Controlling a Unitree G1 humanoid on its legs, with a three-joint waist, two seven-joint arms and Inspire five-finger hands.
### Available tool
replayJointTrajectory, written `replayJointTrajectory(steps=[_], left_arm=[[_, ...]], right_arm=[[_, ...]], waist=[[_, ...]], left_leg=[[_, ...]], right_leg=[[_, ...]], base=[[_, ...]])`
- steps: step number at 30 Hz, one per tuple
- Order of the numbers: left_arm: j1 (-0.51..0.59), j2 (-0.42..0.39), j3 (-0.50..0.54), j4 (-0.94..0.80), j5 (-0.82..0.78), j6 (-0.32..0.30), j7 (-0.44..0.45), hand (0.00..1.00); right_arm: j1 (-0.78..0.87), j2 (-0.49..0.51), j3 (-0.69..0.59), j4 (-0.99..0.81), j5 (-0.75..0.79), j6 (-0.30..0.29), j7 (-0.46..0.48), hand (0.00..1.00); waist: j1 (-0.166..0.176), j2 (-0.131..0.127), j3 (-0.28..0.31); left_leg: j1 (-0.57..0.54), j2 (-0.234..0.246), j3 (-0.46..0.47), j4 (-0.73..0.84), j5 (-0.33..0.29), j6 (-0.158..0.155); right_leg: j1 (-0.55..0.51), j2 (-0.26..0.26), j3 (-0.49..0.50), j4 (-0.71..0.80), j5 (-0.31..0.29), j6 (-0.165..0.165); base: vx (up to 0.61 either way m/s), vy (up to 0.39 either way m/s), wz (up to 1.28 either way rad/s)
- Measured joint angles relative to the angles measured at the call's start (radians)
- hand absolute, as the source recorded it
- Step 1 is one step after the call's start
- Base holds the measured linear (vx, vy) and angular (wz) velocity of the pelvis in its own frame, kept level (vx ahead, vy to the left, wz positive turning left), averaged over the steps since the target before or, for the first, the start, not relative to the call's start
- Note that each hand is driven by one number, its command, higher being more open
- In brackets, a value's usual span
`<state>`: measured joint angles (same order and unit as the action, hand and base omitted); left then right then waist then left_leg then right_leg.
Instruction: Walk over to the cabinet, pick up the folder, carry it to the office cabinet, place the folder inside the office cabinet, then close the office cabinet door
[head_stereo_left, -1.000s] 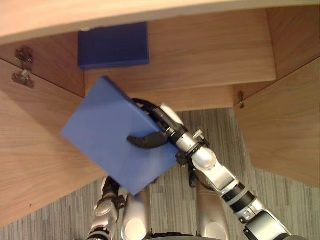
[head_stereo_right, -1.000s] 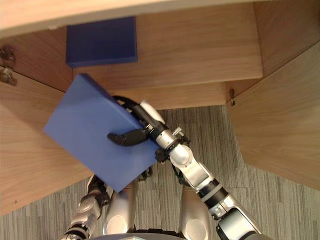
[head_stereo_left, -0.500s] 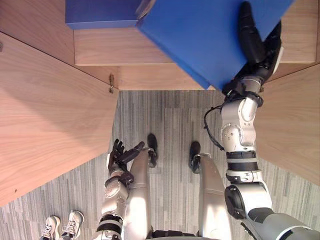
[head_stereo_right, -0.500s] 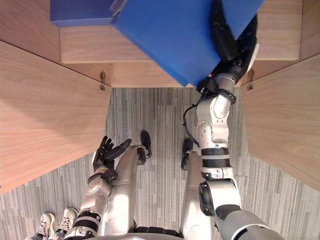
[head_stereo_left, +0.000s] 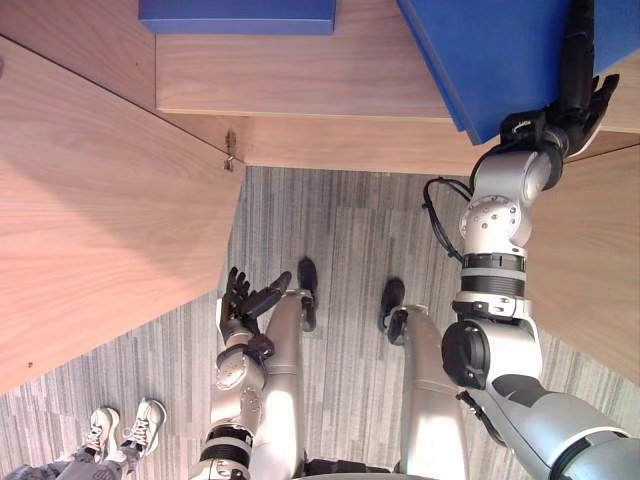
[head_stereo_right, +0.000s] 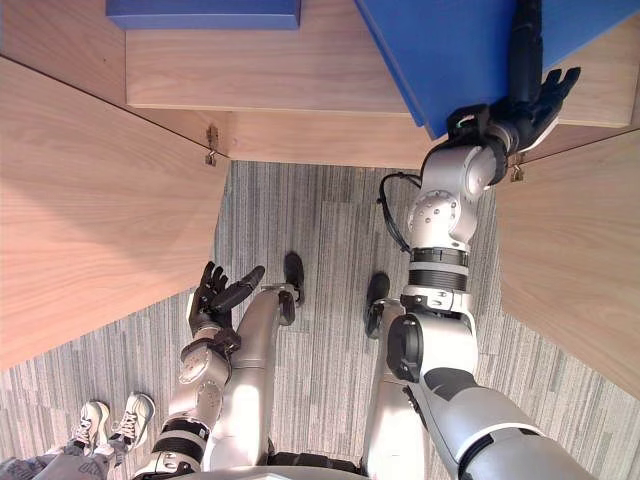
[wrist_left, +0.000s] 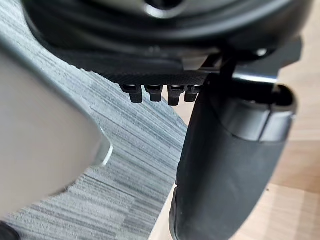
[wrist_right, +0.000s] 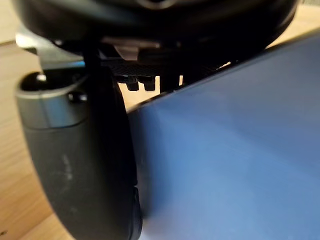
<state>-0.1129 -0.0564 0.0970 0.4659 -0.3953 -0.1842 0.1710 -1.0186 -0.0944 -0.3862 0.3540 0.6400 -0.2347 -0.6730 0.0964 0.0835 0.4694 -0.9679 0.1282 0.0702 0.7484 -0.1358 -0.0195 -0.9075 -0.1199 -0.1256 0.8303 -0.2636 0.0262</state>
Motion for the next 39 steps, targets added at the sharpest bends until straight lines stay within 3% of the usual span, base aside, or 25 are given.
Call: replayJointTrajectory(steps=[19,22,23,28,30,31,34,39], left_arm=[[-0.003,0.001,-0.067,-0.004,-0.018,0.007,0.006,1.00],[-0.003,0.004,-0.064,-0.004,-0.019,0.007,0.006,1.00],[0.021,0.008,-0.064,0.029,-0.016,0.006,-0.007,1.00],[0.013,0.010,-0.036,0.091,-0.013,-0.002,-0.008,1.00],[0.001,0.022,-0.027,0.128,-0.009,-0.015,-0.018,1.00],[-0.004,0.029,-0.027,0.140,-0.006,-0.015,-0.023,1.00],[-0.021,0.040,-0.023,0.176,-0.001,-0.018,-0.031,1.00],[-0.030,0.043,-0.013,0.208,0.026,-0.021,-0.052,1.00]], right_arm=[[0.020,0.056,0.058,0.004,0.109,-0.029,0.066,1.00],[0.076,0.031,0.150,0.004,0.112,-0.019,0.112,1.00],[0.170,-0.081,0.295,0.010,0.081,0.034,0.217,1.00],[0.219,-0.134,0.384,0.018,0.024,0.046,0.264,1.00],[0.294,-0.175,0.446,0.013,-0.159,0.072,0.309,1.00],[0.316,-0.192,0.462,0.013,-0.227,0.085,0.326,0.00],[0.376,-0.231,0.484,0.015,-0.374,0.126,0.380,0.00],[0.399,-0.256,0.577,0.022,-0.562,0.138,0.492,0.00]], waist=[[-0.016,-0.001,-0.004],[-0.029,-0.001,-0.005],[-0.035,-0.001,-0.005],[-0.051,-0.005,-0.015],[-0.062,-0.010,-0.022],[-0.066,-0.010,-0.022],[-0.072,-0.010,-0.022],[-0.069,-0.019,-0.029]], left_leg=[[0.103,0.013,0.056,-0.071,0.005,0.004],[0.109,0.022,0.065,-0.074,0.005,0.004],[0.128,0.031,0.070,-0.082,0.004,0.005],[0.137,0.042,0.079,-0.084,0.004,0.007],[0.137,0.043,0.081,-0.086,0.004,0.007],[0.138,0.045,0.082,-0.087,0.004,0.007],[0.145,0.049,0.087,-0.097,0.005,0.009],[0.163,0.049,0.090,-0.115,0.010,0.011]], right_leg=[[0.114,-0.005,-0.013,-0.093,0.008,-0.001],[0.122,0.002,-0.012,-0.107,0.016,-0.001],[0.139,0.012,-0.008,-0.120,0.027,-0.001],[0.141,0.018,-0.007,-0.122,0.029,-0.005],[0.141,0.019,-0.006,-0.126,0.031,-0.005],[0.143,0.022,-0.006,-0.130,0.034,-0.004],[0.149,0.027,-0.002,-0.139,0.042,-0.004],[0.160,0.029,0.000,-0.152,0.043,-0.005]], base=[[0.02,-0.015,0.01],[-0.01,-0.024,-0.10],[-0.07,-0.049,-0.17],[-0.06,-0.047,-0.06],[0.01,-0.013,-0.02],[0.02,-0.017,-0.06],[0.02,-0.019,-0.07],[0.00,-0.011,-0.01]])
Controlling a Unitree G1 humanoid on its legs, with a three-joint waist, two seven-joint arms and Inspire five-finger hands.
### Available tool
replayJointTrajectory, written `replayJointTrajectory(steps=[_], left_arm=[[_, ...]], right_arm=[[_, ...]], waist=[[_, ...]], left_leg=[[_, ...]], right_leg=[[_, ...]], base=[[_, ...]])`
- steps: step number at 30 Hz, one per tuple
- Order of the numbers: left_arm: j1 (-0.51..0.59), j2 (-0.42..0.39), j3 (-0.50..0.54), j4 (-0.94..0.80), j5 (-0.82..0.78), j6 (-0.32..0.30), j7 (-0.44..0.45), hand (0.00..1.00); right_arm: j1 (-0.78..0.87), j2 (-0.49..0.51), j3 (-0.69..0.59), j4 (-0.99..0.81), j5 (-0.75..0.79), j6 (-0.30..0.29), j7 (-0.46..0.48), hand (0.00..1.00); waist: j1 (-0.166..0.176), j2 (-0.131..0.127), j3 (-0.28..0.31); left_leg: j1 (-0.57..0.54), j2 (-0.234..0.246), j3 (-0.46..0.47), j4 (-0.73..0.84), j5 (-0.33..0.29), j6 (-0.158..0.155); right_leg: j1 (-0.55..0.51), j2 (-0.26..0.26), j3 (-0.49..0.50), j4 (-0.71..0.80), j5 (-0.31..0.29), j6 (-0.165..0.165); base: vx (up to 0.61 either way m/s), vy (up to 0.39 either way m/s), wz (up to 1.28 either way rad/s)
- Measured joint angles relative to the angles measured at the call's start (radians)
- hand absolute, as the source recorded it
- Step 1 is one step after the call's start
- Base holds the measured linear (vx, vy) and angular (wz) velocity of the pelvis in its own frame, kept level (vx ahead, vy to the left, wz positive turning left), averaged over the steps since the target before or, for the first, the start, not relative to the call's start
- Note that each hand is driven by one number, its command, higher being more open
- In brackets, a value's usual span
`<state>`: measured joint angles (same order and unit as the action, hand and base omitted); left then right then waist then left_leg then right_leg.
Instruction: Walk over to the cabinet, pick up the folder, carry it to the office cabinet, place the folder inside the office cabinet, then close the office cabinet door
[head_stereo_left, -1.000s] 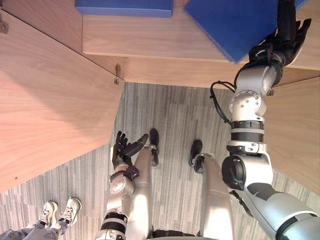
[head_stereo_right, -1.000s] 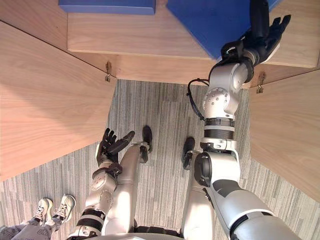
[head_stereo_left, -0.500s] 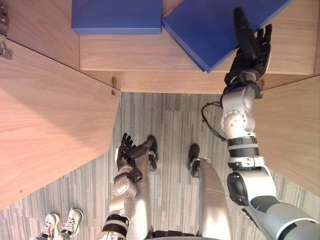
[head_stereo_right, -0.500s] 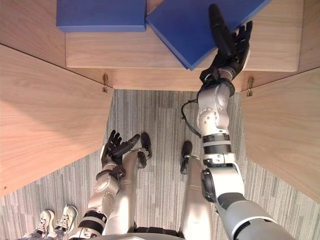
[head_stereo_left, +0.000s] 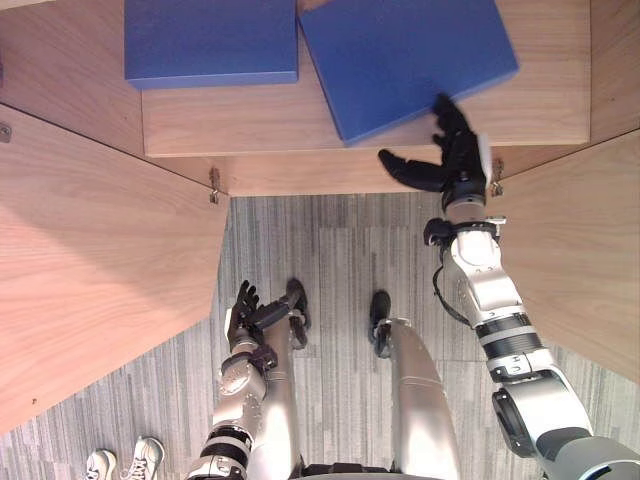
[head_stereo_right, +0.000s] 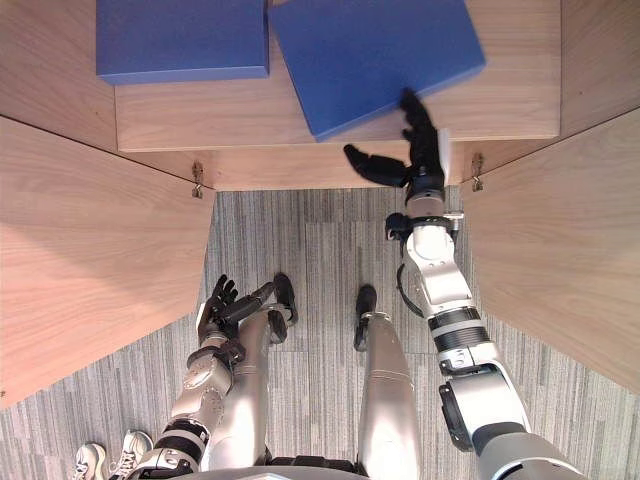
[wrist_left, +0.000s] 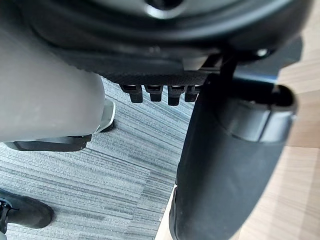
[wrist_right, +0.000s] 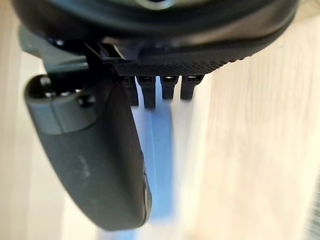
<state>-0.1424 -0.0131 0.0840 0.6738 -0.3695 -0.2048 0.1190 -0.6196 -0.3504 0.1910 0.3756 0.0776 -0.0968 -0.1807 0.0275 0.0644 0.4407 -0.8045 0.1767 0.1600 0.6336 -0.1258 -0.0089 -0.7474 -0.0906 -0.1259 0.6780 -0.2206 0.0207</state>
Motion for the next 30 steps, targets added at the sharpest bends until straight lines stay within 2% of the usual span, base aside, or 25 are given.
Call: replayJointTrajectory(steps=[5,13,19,30], left_arm=[[-0.012,0.005,-0.001,0.011,0.008,0.000,-0.021,1.00],[-0.017,0.028,0.004,0.032,0.007,0.000,-0.033,1.00],[-0.017,0.029,0.008,0.028,0.005,-0.009,-0.032,1.00],[-0.018,0.009,0.027,0.018,-0.044,-0.025,-0.030,1.00]], right_arm=[[0.000,-0.002,0.034,0.015,-0.113,0.001,0.070,0.00],[-0.029,-0.005,0.064,0.054,-0.162,0.028,0.094,0.00],[-0.190,0.009,0.072,0.103,-0.208,0.047,0.038,0.00],[-0.468,0.021,0.053,0.350,-0.217,0.078,-0.045,0.00]], waist=[[0.026,-0.015,-0.009],[0.031,-0.015,-0.009],[0.035,-0.015,-0.009],[0.043,-0.015,-0.009]], left_leg=[[-0.003,-0.005,-0.004,-0.006,0.003,0.001],[-0.008,-0.017,-0.004,-0.020,0.007,0.006],[-0.030,-0.019,-0.004,-0.027,0.013,0.007],[-0.064,-0.040,-0.020,-0.048,0.032,0.005]], right_leg=[[0.001,-0.003,-0.005,-0.006,0.001,-0.001],[0.001,-0.013,-0.008,-0.018,0.005,0.005],[-0.023,-0.014,-0.009,-0.019,0.007,0.004],[-0.053,-0.032,-0.032,-0.020,0.007,0.004]], base=[[0.01,-0.018,0.04],[0.01,0.003,0.02],[0.00,0.000,0.00],[0.01,-0.011,0.07]])
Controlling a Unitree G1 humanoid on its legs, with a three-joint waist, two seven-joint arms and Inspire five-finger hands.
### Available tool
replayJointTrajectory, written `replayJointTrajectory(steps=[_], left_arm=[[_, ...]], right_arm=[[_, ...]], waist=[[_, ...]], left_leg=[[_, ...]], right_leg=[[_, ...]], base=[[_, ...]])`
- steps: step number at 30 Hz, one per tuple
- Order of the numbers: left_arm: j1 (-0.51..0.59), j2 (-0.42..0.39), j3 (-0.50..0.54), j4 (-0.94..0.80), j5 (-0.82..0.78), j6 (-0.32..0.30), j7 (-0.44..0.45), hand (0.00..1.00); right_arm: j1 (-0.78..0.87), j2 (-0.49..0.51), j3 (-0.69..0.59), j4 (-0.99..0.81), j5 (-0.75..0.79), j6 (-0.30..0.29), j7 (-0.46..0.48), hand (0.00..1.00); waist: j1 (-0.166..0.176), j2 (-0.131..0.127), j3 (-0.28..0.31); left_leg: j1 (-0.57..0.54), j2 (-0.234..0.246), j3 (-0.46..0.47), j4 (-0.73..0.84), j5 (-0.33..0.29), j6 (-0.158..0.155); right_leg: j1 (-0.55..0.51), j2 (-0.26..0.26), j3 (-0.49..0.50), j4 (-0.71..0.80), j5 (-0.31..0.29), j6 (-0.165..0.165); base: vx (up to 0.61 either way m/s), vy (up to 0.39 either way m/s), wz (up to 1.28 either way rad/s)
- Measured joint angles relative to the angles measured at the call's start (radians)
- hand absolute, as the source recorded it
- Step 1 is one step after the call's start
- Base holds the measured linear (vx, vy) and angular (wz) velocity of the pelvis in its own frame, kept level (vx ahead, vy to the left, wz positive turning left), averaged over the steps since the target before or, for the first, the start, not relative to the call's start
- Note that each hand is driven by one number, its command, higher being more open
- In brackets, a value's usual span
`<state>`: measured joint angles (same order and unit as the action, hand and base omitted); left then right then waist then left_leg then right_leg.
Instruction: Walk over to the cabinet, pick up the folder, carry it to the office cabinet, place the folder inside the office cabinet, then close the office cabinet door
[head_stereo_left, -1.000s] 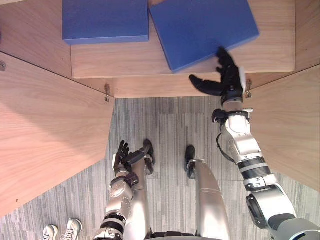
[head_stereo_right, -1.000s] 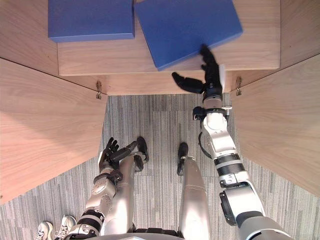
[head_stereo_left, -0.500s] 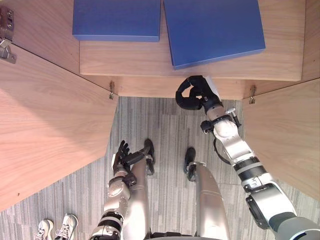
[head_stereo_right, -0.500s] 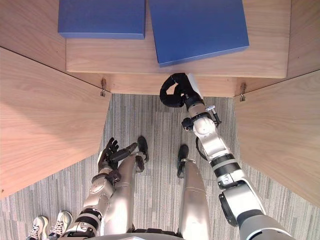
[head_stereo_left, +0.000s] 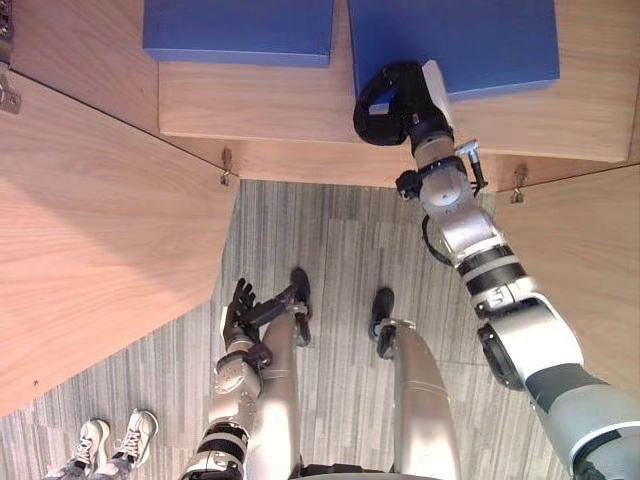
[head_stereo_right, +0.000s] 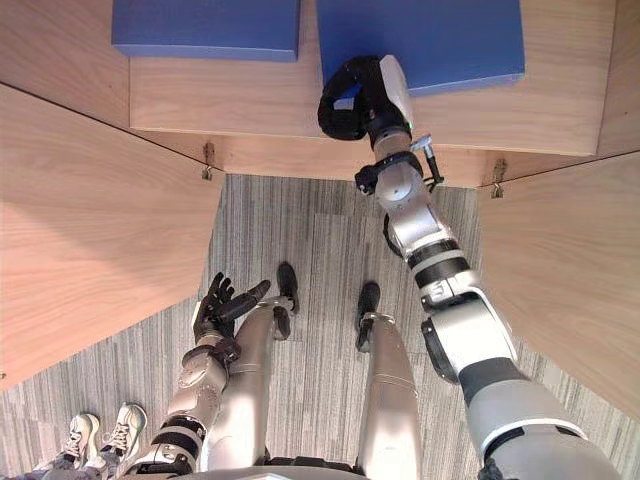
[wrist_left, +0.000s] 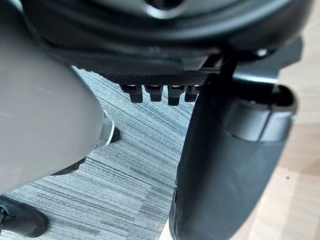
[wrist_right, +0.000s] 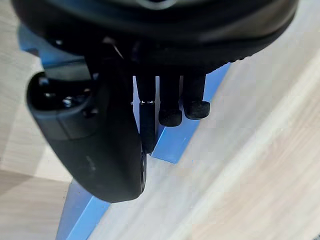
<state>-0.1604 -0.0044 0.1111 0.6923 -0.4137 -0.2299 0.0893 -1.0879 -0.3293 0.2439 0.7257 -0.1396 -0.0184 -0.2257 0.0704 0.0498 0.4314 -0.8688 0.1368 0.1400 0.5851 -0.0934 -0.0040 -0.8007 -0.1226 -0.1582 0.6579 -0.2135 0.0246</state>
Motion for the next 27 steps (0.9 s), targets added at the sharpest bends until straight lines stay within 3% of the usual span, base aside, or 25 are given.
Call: replayJointTrajectory(steps=[13,22,24,26,27], left_arm=[[0.001,0.003,-0.046,-0.028,-0.019,-0.007,0.036,1.00],[0.007,-0.004,-0.069,-0.100,-0.025,-0.009,0.039,1.00],[0.007,-0.009,-0.068,-0.108,-0.035,-0.009,0.039,1.00],[0.007,-0.017,-0.067,-0.112,-0.037,-0.009,0.038,1.00],[0.008,-0.020,-0.067,-0.112,-0.036,-0.005,0.038,1.00]], right_arm=[[-0.152,-0.046,0.002,0.143,-0.006,-0.005,-0.103,0.00],[-0.196,-0.107,0.023,0.148,0.098,-0.006,-0.112,0.00],[-0.158,-0.120,0.010,0.056,0.125,0.004,-0.115,0.00],[-0.051,-0.138,-0.035,-0.146,0.140,0.003,-0.133,0.00],[0.040,-0.139,-0.076,-0.307,0.151,-0.005,-0.150,1.00]], waist=[[0.008,0.001,-0.001],[0.014,0.002,-0.001],[0.011,0.002,-0.001],[0.011,0.002,-0.001],[0.007,0.002,-0.001]], left_leg=[[-0.045,-0.037,-0.020,-0.031,0.039,0.004],[-0.076,-0.040,-0.020,-0.029,0.053,0.004],[-0.080,-0.038,-0.016,-0.025,0.053,0.004],[-0.082,-0.034,-0.012,-0.018,0.052,0.004],[-0.078,-0.027,-0.004,-0.007,0.052,0.003]], right_leg=[[-0.046,-0.035,-0.024,0.014,0.000,-0.001],[-0.081,-0.041,-0.026,0.027,0.002,-0.003],[-0.083,-0.040,-0.024,0.028,0.002,-0.003],[-0.082,-0.039,-0.025,0.028,0.002,-0.003],[-0.071,-0.037,-0.025,0.027,0.002,-0.002]], base=[[-0.01,-0.010,0.10],[0.00,-0.005,0.02],[0.00,-0.004,-0.02],[0.00,0.000,0.00],[0.00,0.000,0.00]])
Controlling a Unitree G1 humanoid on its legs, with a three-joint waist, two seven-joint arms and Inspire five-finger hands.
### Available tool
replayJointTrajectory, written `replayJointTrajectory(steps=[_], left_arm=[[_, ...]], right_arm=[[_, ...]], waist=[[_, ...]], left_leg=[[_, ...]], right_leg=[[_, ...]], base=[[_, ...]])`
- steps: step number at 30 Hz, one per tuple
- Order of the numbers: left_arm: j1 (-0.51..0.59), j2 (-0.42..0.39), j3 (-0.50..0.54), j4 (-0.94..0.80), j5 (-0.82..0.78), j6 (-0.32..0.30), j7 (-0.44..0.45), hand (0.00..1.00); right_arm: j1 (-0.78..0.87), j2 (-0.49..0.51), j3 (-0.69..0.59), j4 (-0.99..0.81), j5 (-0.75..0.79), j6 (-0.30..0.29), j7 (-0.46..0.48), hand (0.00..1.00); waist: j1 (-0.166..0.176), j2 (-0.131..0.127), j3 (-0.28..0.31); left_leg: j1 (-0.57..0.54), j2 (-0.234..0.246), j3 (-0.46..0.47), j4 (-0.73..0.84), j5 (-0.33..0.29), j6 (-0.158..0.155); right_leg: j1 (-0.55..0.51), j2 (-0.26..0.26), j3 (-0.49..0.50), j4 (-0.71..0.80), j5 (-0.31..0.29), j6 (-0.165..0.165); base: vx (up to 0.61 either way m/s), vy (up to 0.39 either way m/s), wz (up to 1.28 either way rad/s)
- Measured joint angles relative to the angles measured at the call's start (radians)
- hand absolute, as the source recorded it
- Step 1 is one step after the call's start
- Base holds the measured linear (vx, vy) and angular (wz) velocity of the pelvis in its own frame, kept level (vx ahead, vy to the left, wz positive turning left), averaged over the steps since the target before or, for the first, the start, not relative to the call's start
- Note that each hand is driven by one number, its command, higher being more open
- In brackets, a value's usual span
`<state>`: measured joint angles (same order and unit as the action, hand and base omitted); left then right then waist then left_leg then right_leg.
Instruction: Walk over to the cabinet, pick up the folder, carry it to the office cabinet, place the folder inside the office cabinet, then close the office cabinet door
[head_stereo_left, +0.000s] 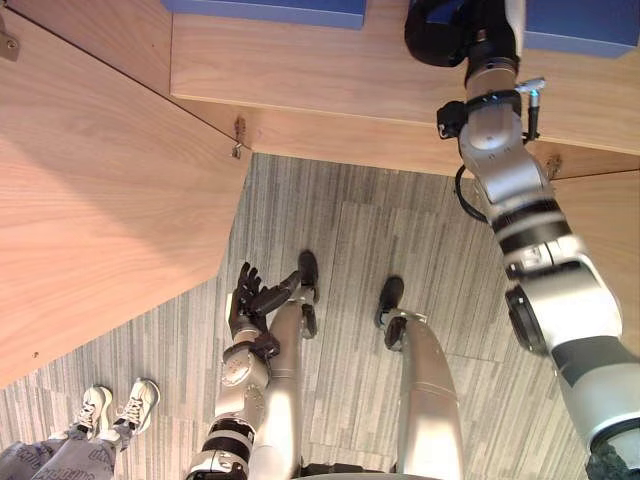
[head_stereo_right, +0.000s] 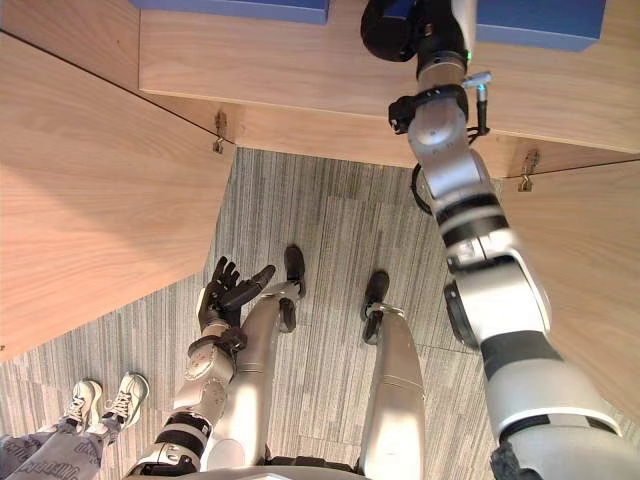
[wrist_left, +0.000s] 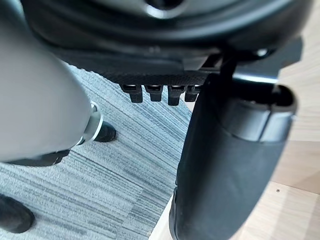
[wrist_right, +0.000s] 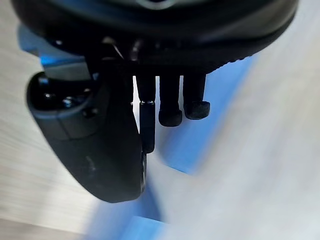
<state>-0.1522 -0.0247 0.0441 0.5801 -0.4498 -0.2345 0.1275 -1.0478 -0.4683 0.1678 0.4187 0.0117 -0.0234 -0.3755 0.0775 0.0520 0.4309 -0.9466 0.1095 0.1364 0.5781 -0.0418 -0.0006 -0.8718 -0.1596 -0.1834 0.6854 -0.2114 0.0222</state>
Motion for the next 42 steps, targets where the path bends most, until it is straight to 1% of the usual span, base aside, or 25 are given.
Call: replayJointTrajectory(steps=[1,2,4,5,7,8,9,10,11,12,13,14,15,17,19,20,23,24,26,29,33,38,40,41,42], left_arm=[[0.001,-0.001,0.000,0.000,0.001,0.004,-0.001,1.00],[0.004,-0.001,0.000,0.000,0.002,0.007,-0.002,1.00],[0.036,0.000,0.007,0.005,0.021,0.010,-0.006,1.00],[0.046,0.001,0.010,0.008,0.028,0.010,-0.010,1.00],[0.074,0.012,0.017,0.030,0.060,0.011,-0.026,1.00],[0.078,0.016,0.017,0.045,0.065,0.011,-0.027,1.00],[0.084,0.025,0.016,0.085,0.080,0.014,-0.030,1.00],[0.088,0.031,0.015,0.107,0.089,0.015,-0.033,1.00],[0.096,0.048,0.012,0.157,0.101,0.020,-0.041,1.00],[0.108,0.067,0.009,0.201,0.116,0.031,-0.043,1.00],[0.113,0.077,0.008,0.218,0.118,0.034,-0.043,1.00],[0.119,0.095,0.008,0.247,0.129,0.036,-0.042,1.00],[0.122,0.110,0.008,0.278,0.136,0.044,-0.044,1.00],[0.134,0.120,0.010,0.312,0.152,0.054,-0.047,1.00],[0.182,0.123,0.021,0.346,0.180,0.058,-0.048,1.00],[0.186,0.123,0.022,0.348,0.184,0.059,-0.048,1.00],[0.216,0.123,0.050,0.367,0.227,0.061,-0.051,1.00],[0.217,0.124,0.054,0.369,0.237,0.061,-0.051,1.00],[0.218,0.123,0.065,0.370,0.258,0.065,-0.051,1.00],[0.219,0.123,0.067,0.377,0.285,0.069,-0.055,1.00],[0.238,0.122,0.067,0.383,0.305,0.078,-0.063,1.00],[0.292,0.124,0.068,0.361,0.314,0.083,-0.063,1.00],[0.331,0.125,0.068,0.297,0.316,0.092,-0.061,1.00],[0.357,0.125,0.068,0.242,0.316,0.097,-0.060,1.00],[0.393,0.124,0.067,0.151,0.318,0.099,-0.058,1.00]], right_arm=[[0.065,0.000,-0.021,-0.091,0.006,-0.012,-0.012,1.00],[0.111,0.001,-0.033,-0.145,0.006,-0.025,-0.017,1.00],[0.306,0.031,-0.044,-0.331,0.007,-0.077,-0.018,1.00],[0.353,0.046,-0.043,-0.365,0.007,-0.098,-0.011,1.00],[0.530,0.117,-0.020,-0.451,0.002,-0.176,0.028,1.00],[0.567,0.135,-0.006,-0.452,-0.002,-0.186,0.039,1.00],[0.645,0.169,0.016,-0.443,-0.007,-0.188,0.062,1.00],[0.681,0.185,0.028,-0.428,-0.011,-0.188,0.080,1.00],[0.749,0.211,0.057,-0.379,-0.017,-0.188,0.111,1.00],[0.811,0.236,0.076,-0.312,-0.036,-0.185,0.144,1.00],[0.839,0.249,0.080,-0.273,-0.046,-0.182,0.158,1.00],[0.882,0.274,0.080,-0.193,-0.070,-0.176,0.177,1.00],[0.914,0.295,0.074,-0.107,-0.098,-0.169,0.189,1.00],[0.949,0.316,0.059,-0.003,-0.141,-0.150,0.213,1.00],[1.020,0.349,0.004,0.162,-0.174,-0.131,0.237,1.00],[1.026,0.352,-0.005,0.177,-0.175,-0.131,0.238,1.00],[1.072,0.369,-0.115,0.343,-0.180,-0.114,0.236,1.00],[1.075,0.369,-0.135,0.368,-0.180,-0.111,0.235,1.00],[1.090,0.368,-0.216,0.455,-0.180,-0.093,0.226,1.00],[1.102,0.363,-0.285,0.512,-0.179,-0.073,0.217,1.00],[1.126,0.358,-0.334,0.550,-0.168,-0.051,0.216,1.00],[1.140,0.357,-0.390,0.573,-0.149,-0.045,0.216,1.00],[1.142,0.354,-0.408,0.574,-0.130,-0.043,0.215,1.00],[1.140,0.355,-0.415,0.573,-0.127,-0.043,0.216,1.00],[1.140,0.355,-0.421,0.573,-0.120,-0.043,0.216,1.00]], waist=[[-0.002,0.000,0.000],[-0.002,0.000,0.000],[-0.013,-0.001,0.001],[-0.016,-0.001,0.001],[-0.035,-0.002,0.000],[-0.040,-0.002,0.000],[-0.041,-0.006,-0.002],[-0.042,-0.008,-0.004],[-0.044,-0.016,-0.014],[-0.047,-0.030,-0.031],[-0.048,-0.038,-0.043],[-0.049,-0.052,-0.056],[-0.053,-0.060,-0.064],[-0.058,-0.067,-0.090],[-0.065,-0.072,-0.164],[-0.066,-0.071,-0.170],[-0.075,-0.072,-0.236],[-0.076,-0.072,-0.244],[-0.083,-0.072,-0.273],[-0.095,-0.072,-0.290],[-0.098,-0.072,-0.296],[-0.100,-0.071,-0.301],[-0.099,-0.071,-0.301],[-0.097,-0.072,-0.301],[-0.095,-0.071,-0.301]], left_leg=[[0.013,0.005,0.004,0.007,-0.005,-0.002],[0.027,0.009,0.006,0.010,-0.011,-0.001],[0.117,0.018,0.011,0.013,-0.043,0.001],[0.141,0.021,0.013,0.009,-0.049,0.000],[0.241,0.020,0.024,-0.017,-0.070,-0.004],[0.266,0.019,0.027,-0.029,-0.069,-0.004],[0.321,0.018,0.037,-0.057,-0.067,-0.005],[0.349,0.018,0.040,-0.074,-0.064,-0.006],[0.400,0.016,0.044,-0.117,-0.053,-0.010],[0.445,0.013,0.049,-0.163,-0.040,-0.011],[0.462,0.013,0.051,-0.187,-0.032,-0.012],[0.502,0.012,0.056,-0.224,-0.011,-0.009],[0.545,0.012,0.061,-0.251,-0.008,-0.009],[0.591,0.007,0.073,-0.287,-0.005,-0.010],[0.685,-0.007,0.112,-0.372,0.004,-0.009],[0.697,-0.010,0.116,-0.382,0.007,-0.009],[0.817,-0.035,0.153,-0.511,0.042,-0.011],[0.835,-0.038,0.157,-0.531,0.049,-0.012],[0.891,-0.051,0.165,-0.604,0.079,-0.012],[0.947,-0.065,0.164,-0.666,0.108,-0.011],[0.976,-0.076,0.156,-0.671,0.112,-0.006],[0.997,-0.093,0.127,-0.673,0.114,-0.002],[1.003,-0.102,0.114,-0.673,0.110,-0.002],[1.005,-0.106,0.112,-0.673,0.109,0.000],[1.009,-0.111,0.105,-0.673,0.108,0.001]], right_leg=[[0.017,0.002,-0.002,-0.002,0.000,0.000],[0.033,0.005,-0.003,-0.003,0.000,0.000],[0.129,0.014,-0.004,-0.022,-0.005,-0.001],[0.154,0.017,-0.002,-0.030,-0.007,0.000],[0.250,0.020,0.003,-0.065,-0.015,0.003],[0.273,0.021,0.004,-0.077,-0.014,0.003],[0.322,0.025,0.009,-0.103,-0.012,0.006],[0.349,0.029,0.011,-0.121,-0.006,0.008],[0.397,0.037,0.013,-0.167,0.008,0.010],[0.439,0.045,0.013,-0.216,0.023,0.010],[0.456,0.049,0.013,-0.241,0.031,0.011],[0.497,0.056,0.014,-0.290,0.053,0.013],[0.545,0.062,0.015,-0.326,0.065,0.016],[0.592,0.066,0.022,-0.378,0.081,0.024],[0.679,0.068,0.053,-0.486,0.119,0.040],[0.689,0.068,0.056,-0.497,0.123,0.041],[0.776,0.069,0.083,-0.586,0.159,0.053],[0.786,0.069,0.088,-0.593,0.163,0.055],[0.812,0.069,0.096,-0.609,0.168,0.055],[0.842,0.068,0.097,-0.620,0.169,0.055],[0.874,0.062,0.093,-0.632,0.170,0.055],[0.910,0.045,0.073,-0.643,0.166,0.064],[0.928,0.037,0.061,-0.655,0.164,0.066],[0.933,0.034,0.059,-0.658,0.164,0.066],[0.943,0.029,0.052,-0.661,0.165,0.066]], base=[[0.03,-0.009,-0.04],[0.03,-0.009,-0.06],[0.02,-0.013,-0.11],[0.00,-0.011,-0.14],[-0.01,-0.006,-0.09],[0.00,-0.021,-0.07],[0.01,-0.027,-0.09],[0.04,-0.035,-0.14],[0.07,-0.030,-0.13],[0.09,-0.029,-0.11],[0.14,-0.030,-0.10],[0.17,-0.025,-0.09],[0.18,-0.018,-0.11],[0.17,0.022,-0.14],[0.19,0.062,-0.34],[0.15,0.062,-0.34],[0.11,0.045,-0.26],[0.05,0.027,-0.21],[0.02,0.025,-0.12],[-0.02,0.032,-0.02],[-0.07,0.027,0.03],[-0.06,0.042,0.14],[-0.02,0.063,0.22],[0.00,0.063,0.12],[0.02,0.053,0.19]])
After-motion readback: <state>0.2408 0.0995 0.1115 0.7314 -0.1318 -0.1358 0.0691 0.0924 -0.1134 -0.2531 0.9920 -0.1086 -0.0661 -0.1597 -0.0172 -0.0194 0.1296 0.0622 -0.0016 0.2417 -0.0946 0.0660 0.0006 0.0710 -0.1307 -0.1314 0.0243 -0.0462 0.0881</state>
